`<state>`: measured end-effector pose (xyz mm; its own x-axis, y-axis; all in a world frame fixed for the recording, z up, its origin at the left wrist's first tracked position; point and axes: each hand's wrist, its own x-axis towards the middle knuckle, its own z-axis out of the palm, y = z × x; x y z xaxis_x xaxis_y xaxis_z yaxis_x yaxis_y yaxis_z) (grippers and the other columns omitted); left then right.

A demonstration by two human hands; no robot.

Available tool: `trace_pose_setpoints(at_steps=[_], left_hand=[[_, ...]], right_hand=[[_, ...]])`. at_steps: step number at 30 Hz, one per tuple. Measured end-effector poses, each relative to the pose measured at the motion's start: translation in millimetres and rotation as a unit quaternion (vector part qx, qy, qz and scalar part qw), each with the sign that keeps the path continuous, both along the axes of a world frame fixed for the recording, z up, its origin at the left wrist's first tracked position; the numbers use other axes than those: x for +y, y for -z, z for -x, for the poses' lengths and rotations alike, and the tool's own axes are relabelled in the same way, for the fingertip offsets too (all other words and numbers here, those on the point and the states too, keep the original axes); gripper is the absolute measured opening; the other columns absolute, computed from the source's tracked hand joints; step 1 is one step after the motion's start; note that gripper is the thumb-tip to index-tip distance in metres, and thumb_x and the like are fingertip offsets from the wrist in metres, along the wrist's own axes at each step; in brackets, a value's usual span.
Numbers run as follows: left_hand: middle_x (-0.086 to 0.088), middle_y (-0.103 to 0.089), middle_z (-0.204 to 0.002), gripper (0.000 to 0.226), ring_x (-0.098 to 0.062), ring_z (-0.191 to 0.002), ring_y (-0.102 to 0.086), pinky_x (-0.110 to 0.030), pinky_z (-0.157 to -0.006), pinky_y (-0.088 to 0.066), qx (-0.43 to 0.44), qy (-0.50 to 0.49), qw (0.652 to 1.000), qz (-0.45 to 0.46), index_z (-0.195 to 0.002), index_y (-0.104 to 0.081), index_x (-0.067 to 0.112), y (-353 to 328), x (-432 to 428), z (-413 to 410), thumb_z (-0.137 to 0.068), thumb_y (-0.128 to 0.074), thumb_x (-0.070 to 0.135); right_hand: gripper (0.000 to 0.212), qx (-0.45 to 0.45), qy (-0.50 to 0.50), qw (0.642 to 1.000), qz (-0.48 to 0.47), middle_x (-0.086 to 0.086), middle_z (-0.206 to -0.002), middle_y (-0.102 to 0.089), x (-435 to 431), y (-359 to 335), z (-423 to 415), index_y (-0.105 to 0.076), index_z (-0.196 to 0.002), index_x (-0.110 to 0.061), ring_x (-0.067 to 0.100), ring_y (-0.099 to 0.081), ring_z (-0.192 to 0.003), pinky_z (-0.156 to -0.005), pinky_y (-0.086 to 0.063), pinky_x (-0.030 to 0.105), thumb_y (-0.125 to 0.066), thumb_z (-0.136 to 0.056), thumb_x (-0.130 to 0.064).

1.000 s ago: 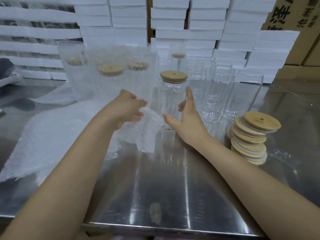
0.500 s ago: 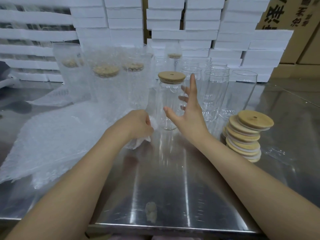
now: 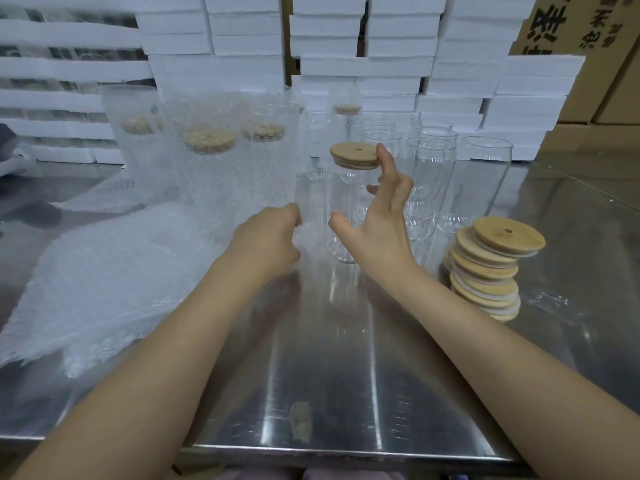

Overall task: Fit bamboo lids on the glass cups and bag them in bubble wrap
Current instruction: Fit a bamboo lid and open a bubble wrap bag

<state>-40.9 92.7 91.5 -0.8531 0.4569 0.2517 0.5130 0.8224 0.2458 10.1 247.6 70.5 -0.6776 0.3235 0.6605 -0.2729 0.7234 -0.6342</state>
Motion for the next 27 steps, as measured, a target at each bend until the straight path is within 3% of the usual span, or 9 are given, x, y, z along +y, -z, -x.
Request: trace_pose_setpoints(at_steps=[4, 10, 16, 18, 21, 22, 24, 25, 27], left_hand=[[-0.013, -0.069, -0.093, 0.011, -0.028, -0.083, -0.065, -0.037, -0.071, -0.052, -0.044, -0.002, 0.992, -0.116, -0.1, -0.057, 0.009, -4.4, 6.2, 0.4, -0.095, -0.055, 0.018], [-0.004, -0.075, -0.081, 0.018, -0.016, -0.068, -0.067, -0.019, -0.052, -0.047, -0.181, 0.018, 0.965, -0.187, -0.089, -0.065, 0.004, -10.9, 5.6, -4.0, -0.095, -0.05, 0.012], [-0.003, -0.075, -0.078, 0.013, -0.011, -0.07, -0.066, -0.02, -0.065, -0.051, -0.364, 0.146, 0.831, -0.395, -0.079, -0.068, 0.009, -35.6, -15.2, -8.2, -0.08, -0.071, 0.022], [0.005, -0.073, -0.073, 0.01, -0.004, -0.065, -0.068, -0.015, -0.057, -0.052, -0.386, 0.187, 0.776, -0.462, -0.084, -0.066, 0.014, -43.2, -20.8, -9.1, -0.085, -0.063, 0.023], [0.012, -0.067, -0.064, 0.014, -0.001, -0.056, -0.064, -0.015, -0.049, -0.048, -0.339, 0.166, 0.768, -0.518, -0.084, -0.063, 0.018, -49.6, -27.0, -4.6, -0.095, -0.055, 0.017], [0.008, -0.067, -0.065, 0.015, -0.005, -0.059, -0.065, -0.019, -0.053, -0.049, -0.289, 0.128, 0.801, -0.508, -0.08, -0.064, 0.016, -47.1, -26.6, -1.5, -0.092, -0.057, 0.012], [-0.003, -0.07, -0.083, 0.011, -0.02, -0.081, -0.067, -0.031, -0.071, -0.047, -0.046, -0.01, 0.943, -0.329, -0.087, -0.067, 0.011, -36.5, -26.3, 8.9, -0.088, -0.058, 0.006], [-0.008, -0.068, -0.099, 0.019, -0.027, -0.097, -0.061, -0.035, -0.081, -0.04, 0.08, -0.082, 0.975, -0.192, -0.1, -0.067, 0.01, -30.3, -24.8, 9.5, -0.086, -0.056, 0.003], [-0.012, -0.058, -0.12, 0.047, -0.032, -0.116, -0.046, -0.037, -0.086, -0.025, 0.232, -0.113, 0.964, -0.066, -0.119, -0.062, 0.011, -21.5, -21.7, 8.9, -0.078, -0.053, -0.008]], right_hand=[[0.097, 0.005, 0.007, 1.0, -0.012, 0.004, -0.128, -0.022, 0.4, 0.8, 0.2, -0.007, -0.153, -0.026, 0.01, -0.042, -0.091, -0.075, -0.054, 0.044, -0.068, -0.078, -0.021], [0.098, 0.001, 0.012, 1.0, -0.021, -0.004, -0.123, -0.017, 1.0, 1.4, 0.2, -0.004, -0.152, -0.03, 0.014, -0.046, -0.093, -0.07, -0.056, 0.045, -0.068, -0.078, -0.024], [0.096, 0.018, 0.027, 0.999, -0.015, 0.003, -0.131, -0.02, 1.7, 1.5, 0.8, -0.008, -0.152, -0.028, 0.023, -0.046, -0.117, -0.078, -0.055, 0.047, -0.067, -0.078, -0.026], [0.095, 0.026, 0.027, 0.999, -0.01, 0.005, -0.134, -0.021, 3.3, 1.5, 1.3, -0.011, -0.152, -0.024, 0.028, -0.044, -0.123, -0.082, -0.053, 0.046, -0.068, -0.077, -0.024], [0.094, 0.027, 0.036, 0.999, -0.013, 0.005, -0.135, -0.022, 3.2, 1.5, 0.9, -0.012, -0.152, -0.024, 0.028, -0.045, -0.121, -0.077, -0.052, 0.041, -0.068, -0.076, -0.025], [0.093, 0.025, 0.047, 0.998, -0.026, 0.005, -0.135, -0.023, 3.1, 1.4, 0.5, -0.013, -0.152, -0.024, 0.027, -0.047, -0.118, -0.074, -0.052, 0.039, -0.068, -0.076, -0.026], [0.092, 0.023, 0.075, 0.995, -0.055, 0.008, -0.135, -0.025, 3.3, 0.0, -0.7, -0.017, -0.152, -0.017, 0.027, -0.051, -0.105, -0.068, -0.051, 0.037, -0.068, -0.076, -0.025], [0.091, 0.021, 0.085, 0.994, -0.064, 0.009, -0.136, -0.026, 3.6, -1.0, -1.2, -0.019, -0.151, -0.014, 0.027, -0.052, -0.099, -0.066, -0.051, 0.039, -0.069, -0.076, -0.024], [0.09, 0.017, 0.094, 0.993, -0.068, 0.011, -0.139, -0.026, 4.4, -2.2, -1.7, -0.021, -0.151, -0.012, 0.028, -0.054, -0.097, -0.067, -0.052, 0.044, -0.07, -0.075, -0.023]])
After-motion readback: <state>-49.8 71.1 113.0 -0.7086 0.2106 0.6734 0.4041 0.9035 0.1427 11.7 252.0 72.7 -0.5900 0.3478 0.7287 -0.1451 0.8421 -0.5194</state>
